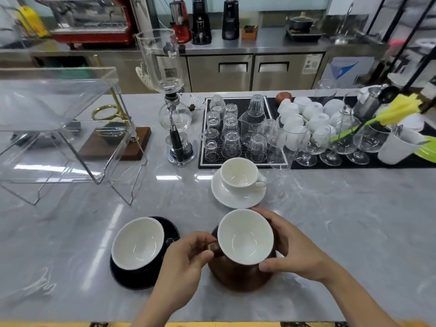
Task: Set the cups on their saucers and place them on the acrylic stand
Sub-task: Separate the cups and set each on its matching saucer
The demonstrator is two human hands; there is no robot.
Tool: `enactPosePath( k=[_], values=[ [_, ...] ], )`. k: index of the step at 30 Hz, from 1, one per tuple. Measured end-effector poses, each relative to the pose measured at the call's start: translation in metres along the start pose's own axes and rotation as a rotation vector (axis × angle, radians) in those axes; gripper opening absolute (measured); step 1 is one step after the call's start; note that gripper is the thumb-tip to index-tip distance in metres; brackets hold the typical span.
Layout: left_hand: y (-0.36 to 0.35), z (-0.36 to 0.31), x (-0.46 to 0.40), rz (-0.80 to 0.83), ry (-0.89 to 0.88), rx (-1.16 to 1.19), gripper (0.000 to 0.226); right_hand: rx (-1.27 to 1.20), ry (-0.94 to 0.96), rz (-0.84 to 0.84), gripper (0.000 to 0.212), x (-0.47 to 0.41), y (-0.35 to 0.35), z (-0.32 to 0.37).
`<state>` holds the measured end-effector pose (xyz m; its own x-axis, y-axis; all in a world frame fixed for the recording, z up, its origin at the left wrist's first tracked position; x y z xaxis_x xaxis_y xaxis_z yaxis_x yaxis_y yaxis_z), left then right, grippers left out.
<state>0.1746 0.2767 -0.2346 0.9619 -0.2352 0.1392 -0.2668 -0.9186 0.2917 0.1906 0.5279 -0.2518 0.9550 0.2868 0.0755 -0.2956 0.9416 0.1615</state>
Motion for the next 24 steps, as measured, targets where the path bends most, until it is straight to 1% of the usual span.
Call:
enactPosePath(
  k=[8,14,18,21,24],
  values=[
    [-0.011,0.024,0.009,-0.088,0.045,0.003,0.040,0.107,-0.143,0.015,0.111,-0.003,-0.010,-0.007],
    [-0.015,0.030,0.009,-0.109,0.063,-0.002,0.039,0.146,-0.172,0.029,0.117,-0.006,-0.012,-0.009],
    [-0.015,0.030,0.009,-0.115,0.061,-0.025,0.039,0.157,-0.171,0.039,0.116,-0.007,-0.012,-0.011],
    [-0.015,0.029,0.010,-0.115,0.068,-0.038,0.039,0.163,-0.169,0.045,0.107,-0.007,-0.012,-0.013],
    [-0.013,0.025,0.010,-0.104,0.064,-0.091,0.038,0.176,-0.176,0.043,0.106,-0.007,-0.012,-0.013]
  ],
)
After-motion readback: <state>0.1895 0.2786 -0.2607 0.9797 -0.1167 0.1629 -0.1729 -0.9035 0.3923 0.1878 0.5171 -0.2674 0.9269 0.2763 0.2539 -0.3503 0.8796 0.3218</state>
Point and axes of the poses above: each hand's wrist, its own x-axis away from the middle knuckle, its own y-axis out of the back of the hand, z = x × y, the point moved 3 cm from there along -x, towards the middle knuckle, and after that the axes turned 3 degrees about -x, right-handed, at the moved point
